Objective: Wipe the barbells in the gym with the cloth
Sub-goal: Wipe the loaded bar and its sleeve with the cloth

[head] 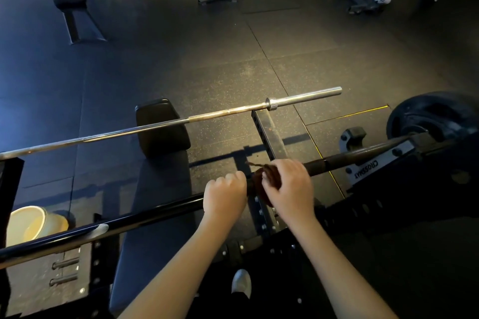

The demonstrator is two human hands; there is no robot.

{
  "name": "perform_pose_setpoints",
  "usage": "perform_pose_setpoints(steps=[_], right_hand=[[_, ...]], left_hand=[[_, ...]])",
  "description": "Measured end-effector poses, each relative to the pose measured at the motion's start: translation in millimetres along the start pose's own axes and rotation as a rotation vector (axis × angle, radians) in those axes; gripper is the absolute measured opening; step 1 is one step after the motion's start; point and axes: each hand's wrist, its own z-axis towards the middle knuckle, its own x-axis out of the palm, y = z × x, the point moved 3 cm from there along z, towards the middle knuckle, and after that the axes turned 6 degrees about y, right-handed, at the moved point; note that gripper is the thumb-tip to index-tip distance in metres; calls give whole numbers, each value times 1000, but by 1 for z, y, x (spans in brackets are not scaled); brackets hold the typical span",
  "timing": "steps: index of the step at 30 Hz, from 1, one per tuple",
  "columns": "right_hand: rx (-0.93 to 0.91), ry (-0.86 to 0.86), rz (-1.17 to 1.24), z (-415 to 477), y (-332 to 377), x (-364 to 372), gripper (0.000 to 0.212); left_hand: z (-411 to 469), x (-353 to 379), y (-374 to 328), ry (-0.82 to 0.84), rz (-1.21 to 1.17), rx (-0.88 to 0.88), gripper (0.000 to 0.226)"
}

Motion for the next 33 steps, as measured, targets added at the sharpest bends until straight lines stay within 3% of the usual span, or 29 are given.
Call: perform_pose_setpoints(steps=[2,5,9,13,15,21,25,28,30,33], right_hand=[[-61,24,-40,4,-10,-10,22],[127,-45,-88,19,-43,-37,15],[319,-164,-49,25,-34,-34,12],[39,82,-17,13,5,-5,12],[-3,147,-47,16,-7,-13,13],[241,-125,8,16,-18,-20,11],[13,-11,27,-3,27,14,12],[-120,102,-15,-3,20,10,21],[-61,102,-25,2,9,2,17],[126,-36,23,0,32,9,11]], left_hand=[[-2,-2,-1,32,-17,5,35],[-1,1,3,44,-60,-18,17],[0,-4,7,91,-189,32,17],[-3,-8,10,118,-199,90,19],[-4,-8,11,147,-219,113,21],[-24,-19,31,224,-262,55,44],[-38,-27,54,277,-283,-20,48],[-45,-36,66,273,-335,-52,48],[-53,-43,76,226,-390,-73,49],[-68,-50,94,147,-445,-118,48]])
